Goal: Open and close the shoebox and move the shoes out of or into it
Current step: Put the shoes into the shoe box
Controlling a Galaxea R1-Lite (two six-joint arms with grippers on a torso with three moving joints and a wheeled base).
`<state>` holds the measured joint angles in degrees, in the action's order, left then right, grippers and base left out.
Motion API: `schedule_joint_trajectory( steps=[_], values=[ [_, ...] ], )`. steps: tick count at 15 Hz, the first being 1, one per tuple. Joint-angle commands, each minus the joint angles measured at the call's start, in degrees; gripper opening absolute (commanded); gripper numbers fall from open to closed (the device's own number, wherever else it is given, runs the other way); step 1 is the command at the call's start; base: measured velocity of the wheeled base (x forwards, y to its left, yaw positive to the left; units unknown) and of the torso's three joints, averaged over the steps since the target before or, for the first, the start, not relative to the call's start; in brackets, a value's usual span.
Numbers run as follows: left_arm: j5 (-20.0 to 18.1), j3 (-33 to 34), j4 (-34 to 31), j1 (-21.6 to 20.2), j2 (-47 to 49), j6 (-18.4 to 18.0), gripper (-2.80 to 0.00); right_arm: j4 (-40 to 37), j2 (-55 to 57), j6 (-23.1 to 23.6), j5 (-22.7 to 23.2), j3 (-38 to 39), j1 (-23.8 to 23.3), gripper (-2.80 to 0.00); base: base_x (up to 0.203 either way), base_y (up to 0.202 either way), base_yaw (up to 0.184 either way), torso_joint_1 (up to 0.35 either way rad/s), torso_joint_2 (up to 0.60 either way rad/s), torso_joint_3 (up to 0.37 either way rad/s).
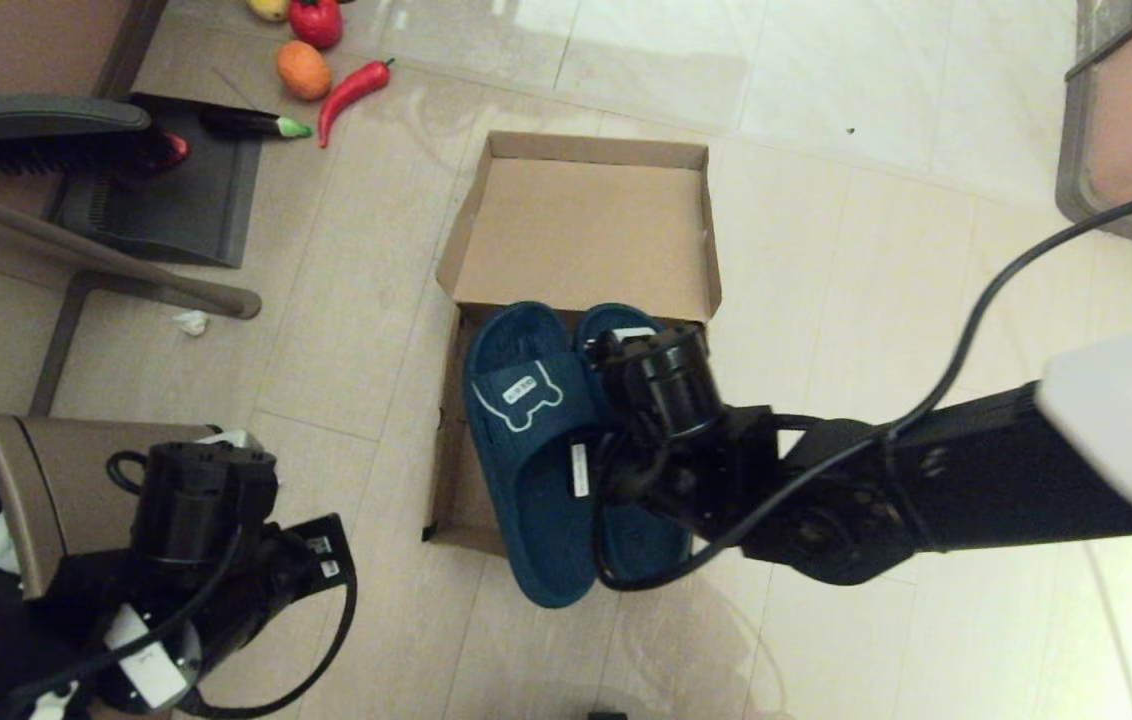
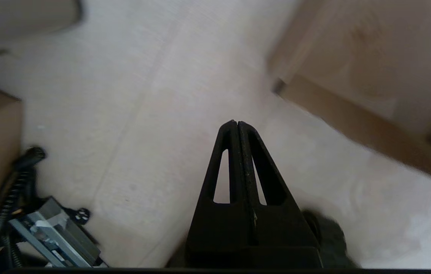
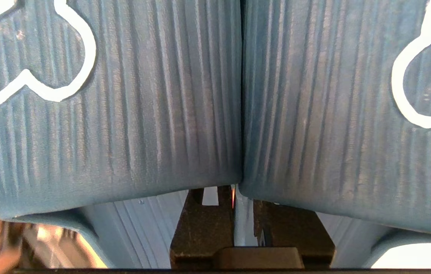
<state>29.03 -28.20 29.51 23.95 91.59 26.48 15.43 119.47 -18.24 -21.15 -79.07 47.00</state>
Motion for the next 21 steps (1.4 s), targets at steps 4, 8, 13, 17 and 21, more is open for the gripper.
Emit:
schedule_joint_trajectory(
  steps=[4,8,13,17,21],
  values=[
    [0.10,-0.09,0.19,-4.79,-1.25,0.26,-2.80,-1.94,19.01,-0.96,-7.31,-17.88,2.20,-2.80,0.000,0.000,0.000,0.000,0.00,0.000],
    [-0.20,-0.77,0.19,-4.79,-1.10,0.50,-2.80,-4.15,24.34,-2.83,-10.29,-25.12,1.39,-2.80,0.000,0.000,0.000,0.000,0.00,0.000],
    [-0.29,-0.05,0.19,-4.85,-1.41,0.50,-2.80,-7.25,22.79,-2.83,-11.72,-30.28,-0.73,-2.80,0.000,0.000,0.000,0.000,0.00,0.000],
    [-0.29,0.00,0.11,-4.81,-1.41,0.42,-2.80,-8.25,22.56,-2.83,-11.72,-31.11,-2.31,-2.80,0.000,0.000,0.000,0.000,0.00,0.000],
    [-0.29,0.16,0.11,-4.88,-1.50,0.42,-2.80,-8.50,21.66,-2.77,-11.69,-32.21,-3.14,-2.80,0.000,0.000,0.000,0.000,0.00,0.000]
  ],
)
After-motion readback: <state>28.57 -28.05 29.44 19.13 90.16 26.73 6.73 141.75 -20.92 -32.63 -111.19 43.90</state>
